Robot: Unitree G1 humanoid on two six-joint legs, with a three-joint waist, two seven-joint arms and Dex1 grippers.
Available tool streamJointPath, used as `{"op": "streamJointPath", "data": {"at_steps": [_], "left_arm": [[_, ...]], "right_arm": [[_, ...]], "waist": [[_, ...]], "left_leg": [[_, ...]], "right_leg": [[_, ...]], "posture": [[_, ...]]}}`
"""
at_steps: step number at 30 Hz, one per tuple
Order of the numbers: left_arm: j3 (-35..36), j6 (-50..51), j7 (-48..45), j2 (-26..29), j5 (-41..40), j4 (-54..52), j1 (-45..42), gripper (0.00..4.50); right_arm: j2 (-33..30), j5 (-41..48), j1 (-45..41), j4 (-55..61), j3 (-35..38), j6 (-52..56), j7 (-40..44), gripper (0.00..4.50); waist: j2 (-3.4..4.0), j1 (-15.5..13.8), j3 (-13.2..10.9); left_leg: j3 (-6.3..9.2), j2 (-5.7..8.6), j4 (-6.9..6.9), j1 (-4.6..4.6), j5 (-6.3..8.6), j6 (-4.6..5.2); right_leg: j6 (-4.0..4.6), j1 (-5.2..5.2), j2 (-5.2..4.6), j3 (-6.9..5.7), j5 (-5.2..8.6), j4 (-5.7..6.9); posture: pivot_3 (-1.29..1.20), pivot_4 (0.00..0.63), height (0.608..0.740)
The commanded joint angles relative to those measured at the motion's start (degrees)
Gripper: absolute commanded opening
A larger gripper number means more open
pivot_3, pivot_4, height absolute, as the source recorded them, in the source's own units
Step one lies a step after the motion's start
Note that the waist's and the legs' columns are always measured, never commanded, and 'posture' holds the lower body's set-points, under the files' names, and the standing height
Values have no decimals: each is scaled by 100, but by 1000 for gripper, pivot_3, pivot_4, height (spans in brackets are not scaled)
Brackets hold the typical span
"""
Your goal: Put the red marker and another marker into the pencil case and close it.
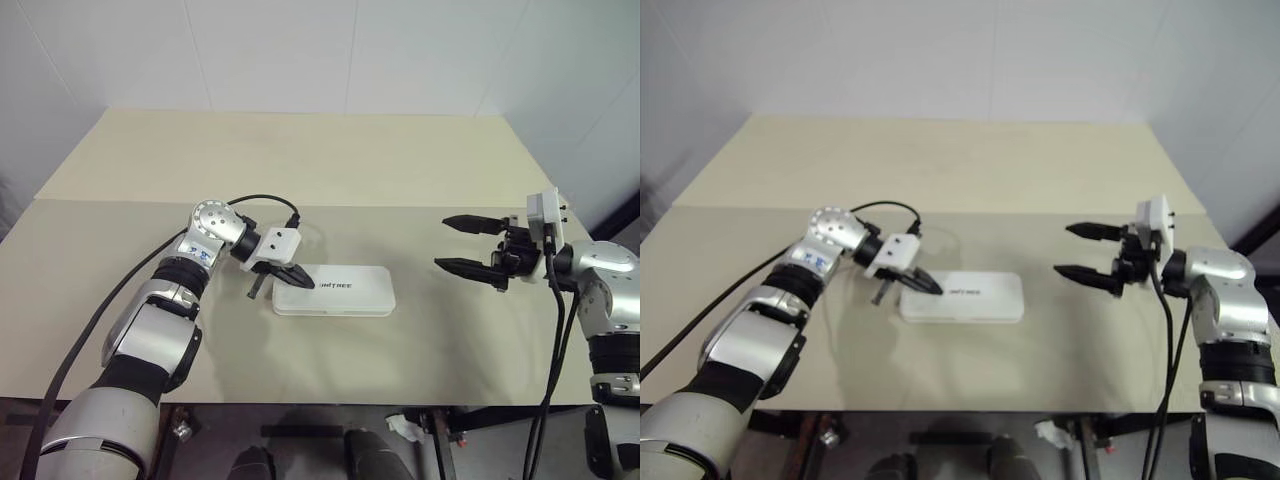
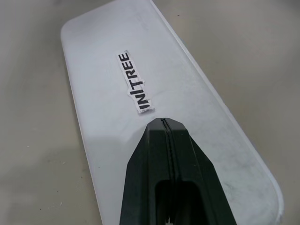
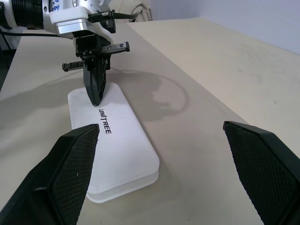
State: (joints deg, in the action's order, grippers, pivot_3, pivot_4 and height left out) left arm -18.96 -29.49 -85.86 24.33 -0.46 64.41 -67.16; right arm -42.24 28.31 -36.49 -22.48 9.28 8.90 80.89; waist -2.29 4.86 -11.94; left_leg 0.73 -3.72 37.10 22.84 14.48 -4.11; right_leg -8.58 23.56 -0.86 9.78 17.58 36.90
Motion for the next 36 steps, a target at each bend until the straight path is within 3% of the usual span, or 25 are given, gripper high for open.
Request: {"op": "streamJointPath", "data": {"at_steps": [1,5,7,20,27,36], "left_arm": [[441,4,268,-64,-151,83,39,14],[1214,647,768,-99,-650,-98,55,14],[1592,1046,887,-65,-947,-357,162,402],[2282,3367,677,936,-1856,-3508,1855,4463],[2953,4362,548,1483,-2837,-4876,2798,4463],[3265,4602,795,2053,-2883,-5202,3344,4463]], "right_arm": [[-39,-5,-100,16,49,-116,80,4500],[-19,-40,-60,21,49,-130,71,4500],[-6,-54,-57,25,50,-122,57,4500],[81,-291,-470,-504,-79,-278,120,4500],[52,-344,-582,-724,-165,-283,292,4500],[60,-435,-779,-808,-171,-309,304,4500]], "waist": [[0,-2,0],[3,3,-3],[5,5,-4],[25,10,-15],[28,28,-17],[31,40,-19]], "left_leg": [[0,0,0,1,0,0],[5,0,0,19,0,1],[7,0,-3,20,0,1],[9,-3,6,14,-4,1],[10,-4,-1,12,-4,1],[10,-4,2,8,-5,2]], "right_leg": [[0,1,0,0,0,0],[-1,17,0,-1,0,4],[-2,19,1,-3,1,6],[-2,18,3,-6,3,27],[0,18,2,-6,4,22],[5,17,3,-8,4,24]], "posture": [[0,150,740],[0,150,740],[0,150,740],[0,150,740],[0,150,740],[0,150,740]]}}
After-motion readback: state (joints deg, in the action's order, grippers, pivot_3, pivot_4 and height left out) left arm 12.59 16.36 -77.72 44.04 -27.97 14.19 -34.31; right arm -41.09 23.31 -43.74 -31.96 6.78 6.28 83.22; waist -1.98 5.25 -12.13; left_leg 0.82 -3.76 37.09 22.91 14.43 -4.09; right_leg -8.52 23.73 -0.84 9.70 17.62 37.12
